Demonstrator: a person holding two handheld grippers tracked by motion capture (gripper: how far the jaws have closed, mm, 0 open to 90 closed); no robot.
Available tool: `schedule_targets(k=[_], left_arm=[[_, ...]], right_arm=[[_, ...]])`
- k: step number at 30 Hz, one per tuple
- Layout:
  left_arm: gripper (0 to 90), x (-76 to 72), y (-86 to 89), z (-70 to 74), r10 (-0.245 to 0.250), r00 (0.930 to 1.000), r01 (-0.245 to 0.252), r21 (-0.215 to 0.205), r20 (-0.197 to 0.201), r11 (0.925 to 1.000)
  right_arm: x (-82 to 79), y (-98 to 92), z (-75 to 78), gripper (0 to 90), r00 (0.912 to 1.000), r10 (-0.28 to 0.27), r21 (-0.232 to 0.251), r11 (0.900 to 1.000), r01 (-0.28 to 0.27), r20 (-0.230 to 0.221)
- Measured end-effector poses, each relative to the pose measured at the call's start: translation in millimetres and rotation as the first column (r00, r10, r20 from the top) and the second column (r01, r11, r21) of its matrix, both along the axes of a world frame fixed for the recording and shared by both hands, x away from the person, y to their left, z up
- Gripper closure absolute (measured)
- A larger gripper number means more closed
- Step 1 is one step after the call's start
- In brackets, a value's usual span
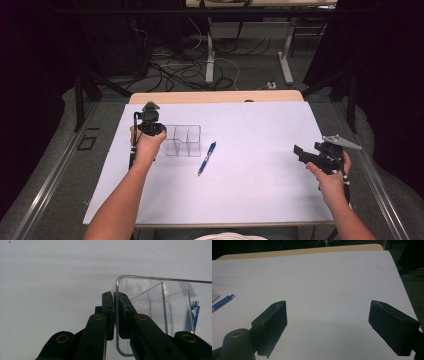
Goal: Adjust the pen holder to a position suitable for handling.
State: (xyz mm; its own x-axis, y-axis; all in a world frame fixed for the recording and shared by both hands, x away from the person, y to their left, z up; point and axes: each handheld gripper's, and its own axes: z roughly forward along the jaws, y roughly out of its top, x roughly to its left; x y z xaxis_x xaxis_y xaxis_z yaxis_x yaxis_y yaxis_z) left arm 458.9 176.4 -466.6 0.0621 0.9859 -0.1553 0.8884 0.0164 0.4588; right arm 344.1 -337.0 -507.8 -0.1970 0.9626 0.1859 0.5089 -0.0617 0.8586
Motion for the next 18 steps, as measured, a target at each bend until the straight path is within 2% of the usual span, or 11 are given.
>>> schedule_targets(k=[10,14,18], left_arm=[[85.8,6.1,-1.4,0.4,0.025,0.9997,-0.025,-0.013,-0.005,0.9996],[85.8,9.4,-1.3,0.8,0.044,0.9990,-0.045,-0.032,-0.006,0.9985],[85.7,12.8,-3.4,2.8,0.062,0.9980,-0.062,-0.041,0.007,0.9972]], right_arm=[[0.0,0.1,-0.3,14.7,1.0000,-0.001,0.002,1.000,0.001,-0.003],[-0.1,0.3,-0.1,14.7,1.0000,-0.001,0.004,1.000,0.001,-0.004],[0.1,-0.1,-0.3,14.7,1.0000,0.000,0.001,1.000,0.000,-0.001]])
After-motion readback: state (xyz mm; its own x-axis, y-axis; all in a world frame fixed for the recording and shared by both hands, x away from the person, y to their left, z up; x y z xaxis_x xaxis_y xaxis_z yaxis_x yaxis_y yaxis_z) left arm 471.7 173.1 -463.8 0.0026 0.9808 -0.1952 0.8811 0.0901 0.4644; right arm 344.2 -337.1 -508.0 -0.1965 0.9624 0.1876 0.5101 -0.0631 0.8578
